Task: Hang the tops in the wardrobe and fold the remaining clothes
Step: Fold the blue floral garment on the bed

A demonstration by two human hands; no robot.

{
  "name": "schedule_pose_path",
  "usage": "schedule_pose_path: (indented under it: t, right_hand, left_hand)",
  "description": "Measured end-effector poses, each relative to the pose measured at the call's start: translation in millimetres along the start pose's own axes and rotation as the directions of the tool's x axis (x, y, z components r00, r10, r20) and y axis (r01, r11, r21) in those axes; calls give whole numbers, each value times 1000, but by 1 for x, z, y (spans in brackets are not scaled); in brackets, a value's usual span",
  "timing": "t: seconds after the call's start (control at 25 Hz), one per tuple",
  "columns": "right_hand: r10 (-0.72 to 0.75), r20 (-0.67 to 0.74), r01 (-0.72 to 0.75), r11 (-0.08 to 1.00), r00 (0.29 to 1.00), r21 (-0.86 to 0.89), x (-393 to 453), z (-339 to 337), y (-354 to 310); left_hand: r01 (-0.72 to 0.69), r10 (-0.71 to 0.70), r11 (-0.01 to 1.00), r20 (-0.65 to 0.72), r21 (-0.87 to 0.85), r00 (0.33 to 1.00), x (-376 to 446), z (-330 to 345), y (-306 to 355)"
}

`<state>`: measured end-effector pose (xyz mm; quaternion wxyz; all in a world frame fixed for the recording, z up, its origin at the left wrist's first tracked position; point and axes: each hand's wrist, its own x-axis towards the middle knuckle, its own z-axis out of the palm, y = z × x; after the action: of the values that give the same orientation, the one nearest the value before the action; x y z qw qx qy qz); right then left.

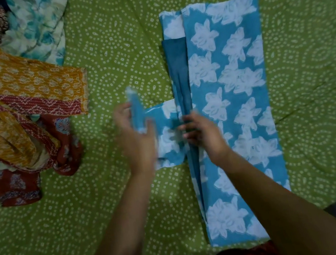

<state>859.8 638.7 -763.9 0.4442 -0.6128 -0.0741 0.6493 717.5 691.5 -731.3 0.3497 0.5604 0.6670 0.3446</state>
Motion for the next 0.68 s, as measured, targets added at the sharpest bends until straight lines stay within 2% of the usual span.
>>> schedule_pose_path:
  t: [0.04, 0.08, 0.12, 0.16, 0.2, 0.24, 0.28, 0.36, 0.44, 0.52, 0.68]
  right_hand:
    - [49, -9, -46, 977, 999, 209, -8, -29, -13]
    - [68, 12, -67, 911, 998, 407, -16, -57, -27]
    - [74, 18, -73, 854, 997, 515, -24, -82, -36]
    - [81, 19, -78, 836, 997, 543, -28, -104, -38]
    - [95, -7, -79, 866, 995, 494, -29, -121, -35]
    - [115, -84, -75, 923, 990, 378, -25, -135, -25]
    - [115, -188, -68, 969, 975, 236, -19, -150, -12]
    - [73, -362, -60, 997, 929, 48, -9, -169, 8]
    - [28, -410, -29, 1000, 912, 2, -7, -179, 19]
    - [-8, -437, -4, 1000, 899, -26, -11, -185, 25]
    - [-129, -474, 51, 984, 871, -173, -12, -195, 29]
  left_hand:
    - [2, 9, 999, 245, -45, 969, -17, 27, 27]
    - [28, 23, 995, 507, -93, 861, -37, 53, 47]
    - [30, 74, 990, 685, -139, 725, -55, 75, 57]
    - [-12, 132, 987, 759, -161, 638, -70, 92, 59]
    - [-82, 171, 985, 771, -153, 613, -79, 104, 54]
    - [-175, 192, 979, 742, -102, 642, -85, 110, 45]
    - [-280, 199, 960, 687, 7, 699, -88, 113, 32]
    - [-474, 228, 822, 581, 315, 781, -87, 111, -3]
    - [-580, 187, 602, 610, 548, 770, -83, 104, -33]
    - [-643, 106, 462, 681, 611, 724, -80, 98, -53]
    - [-646, 40, 443, 706, 622, 707, -81, 98, -58]
